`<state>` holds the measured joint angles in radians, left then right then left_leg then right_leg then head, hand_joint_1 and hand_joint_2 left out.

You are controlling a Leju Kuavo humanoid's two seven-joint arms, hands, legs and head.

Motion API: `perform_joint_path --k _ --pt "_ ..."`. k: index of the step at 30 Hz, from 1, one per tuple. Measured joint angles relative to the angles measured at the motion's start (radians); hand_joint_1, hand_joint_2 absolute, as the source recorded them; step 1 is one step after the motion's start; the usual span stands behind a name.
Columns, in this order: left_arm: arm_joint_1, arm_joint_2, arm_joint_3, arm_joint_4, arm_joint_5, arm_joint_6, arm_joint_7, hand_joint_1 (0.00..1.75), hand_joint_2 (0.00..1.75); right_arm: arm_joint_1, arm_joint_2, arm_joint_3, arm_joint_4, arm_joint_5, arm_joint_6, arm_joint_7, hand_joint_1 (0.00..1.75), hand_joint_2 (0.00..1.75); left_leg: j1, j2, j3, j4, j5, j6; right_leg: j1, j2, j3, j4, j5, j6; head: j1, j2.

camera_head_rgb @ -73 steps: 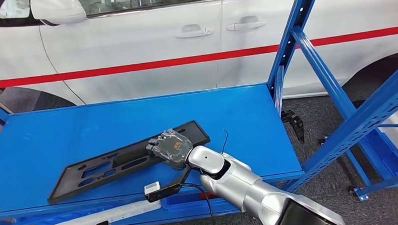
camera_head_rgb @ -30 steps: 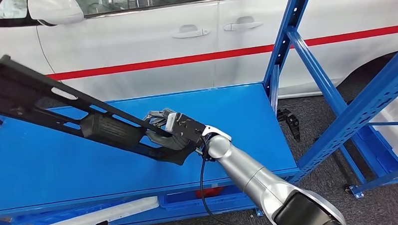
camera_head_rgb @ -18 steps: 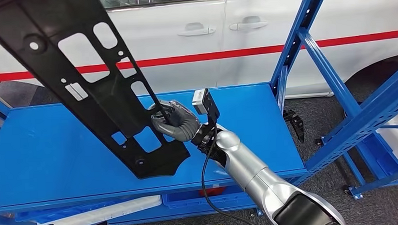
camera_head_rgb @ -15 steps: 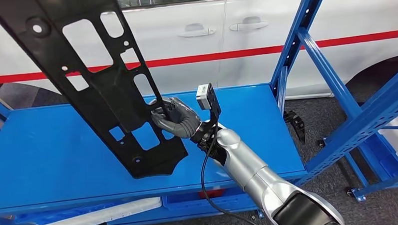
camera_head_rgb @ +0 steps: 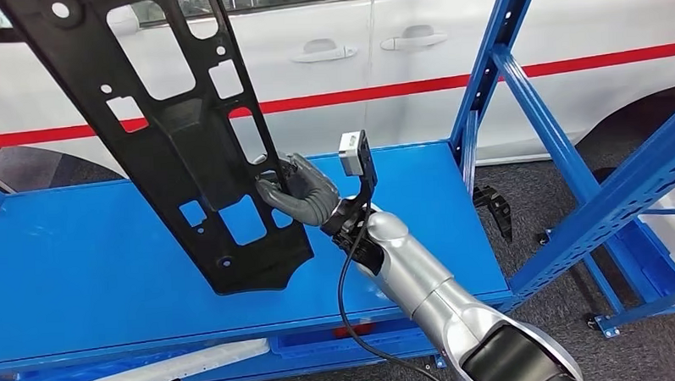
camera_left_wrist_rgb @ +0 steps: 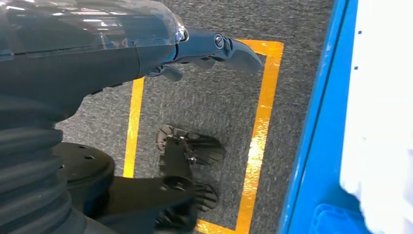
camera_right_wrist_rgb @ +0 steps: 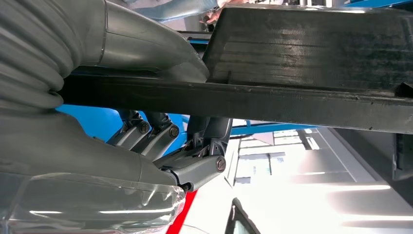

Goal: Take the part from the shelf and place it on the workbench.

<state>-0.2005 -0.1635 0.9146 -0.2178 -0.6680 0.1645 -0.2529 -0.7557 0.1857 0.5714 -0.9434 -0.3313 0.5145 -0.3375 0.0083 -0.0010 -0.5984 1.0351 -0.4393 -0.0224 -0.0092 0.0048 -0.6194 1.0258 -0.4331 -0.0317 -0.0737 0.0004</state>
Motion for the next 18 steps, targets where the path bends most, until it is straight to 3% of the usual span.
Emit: perform_joint_path --k 3,5,6,9,10,11,12,14,15,18 --pt "0.0 0.0 0.001 0.0 0.001 0.0 0.015 0.0 1.75 -0.002 0.0 0.0 -0.011 -0.001 -0.009 -0.001 1.75 1.75 -0.005 -0.003 0.011 -0.029 0.004 0.016 0.002 0.0 -0.002 -0.003 0.003 0.016 0.0 0.0" --pt "-0.001 0.0 0.003 0.0 0.002 0.0 0.037 0.0 1.75 -0.004 -0.001 -0.001 -0.025 -0.002 -0.016 -0.001 1.75 1.75 -0.001 -0.002 0.013 -0.036 0.011 0.029 0.001 -0.001 -0.01 0.017 -0.013 0.027 0.0 0.0" --pt "-0.002 0.0 0.003 0.0 0.003 0.0 0.05 0.0 1.75 -0.006 -0.001 -0.001 -0.033 -0.002 -0.019 -0.001 1.75 1.75 0.001 -0.002 0.014 -0.04 0.014 0.035 0.002 -0.001 -0.026 0.054 -0.037 0.031 0.0 0.0" --pt "-0.004 0.0 0.006 0.0 0.007 -0.003 0.083 0.0 1.75 -0.007 -0.003 -0.001 -0.053 -0.003 -0.025 -0.001 1.75 1.75 0.0 0.0 0.014 -0.039 0.018 0.043 0.0 -0.002 -0.114 0.246 -0.13 0.036 0.0 0.0" --pt "-0.004 0.0 0.008 0.0 0.009 -0.004 0.094 0.0 1.75 -0.004 -0.005 -0.002 -0.06 -0.003 -0.027 0.0 1.75 1.75 0.0 0.0 0.013 -0.037 0.018 0.043 0.0 -0.002 -0.132 0.285 -0.139 0.037 0.0 0.0" --pt "-0.004 0.0 0.01 0.0 0.01 -0.002 0.106 0.0 1.75 -0.001 -0.007 -0.002 -0.068 -0.003 -0.029 0.001 1.75 1.75 -0.001 0.0 0.011 -0.035 0.018 0.043 0.0 -0.002 -0.131 0.283 -0.127 0.037 0.0 0.0" --pt "-0.004 0.0 0.012 0.0 0.011 0.0 0.117 0.0 1.75 0.001 -0.008 -0.002 -0.076 -0.003 -0.03 0.001 1.75 1.75 -0.001 -0.001 0.01 -0.031 0.017 0.042 -0.001 -0.002 -0.11 0.242 -0.098 0.035 0.0 0.0" --pt "-0.007 0.0 0.014 0.0 0.012 0.003 0.131 0.0 1.75 0.001 -0.01 -0.002 -0.093 -0.003 -0.031 0.002 1.75 1.75 -0.003 -0.003 0.005 -0.021 0.013 0.037 0.0 -0.002 -0.041 0.103 -0.035 0.029 0.0 0.0" --pt "-0.01 0.0 0.016 0.0 0.012 0.004 0.136 0.0 1.75 0.0 -0.01 -0.001 -0.1 -0.003 -0.032 0.002 1.75 1.75 -0.005 -0.004 0.001 -0.015 0.011 0.033 0.001 -0.002 -0.018 0.053 -0.017 0.025 0.0 0.0" --pt "-0.016 0.0 0.021 0.0 0.013 0.005 0.144 0.0 1.75 0.001 -0.011 -0.001 -0.111 -0.003 -0.034 0.004 1.75 1.75 -0.007 -0.004 -0.008 -0.01 0.014 0.019 0.005 0.001 -0.01 0.021 -0.005 0.012 0.0 0.0"
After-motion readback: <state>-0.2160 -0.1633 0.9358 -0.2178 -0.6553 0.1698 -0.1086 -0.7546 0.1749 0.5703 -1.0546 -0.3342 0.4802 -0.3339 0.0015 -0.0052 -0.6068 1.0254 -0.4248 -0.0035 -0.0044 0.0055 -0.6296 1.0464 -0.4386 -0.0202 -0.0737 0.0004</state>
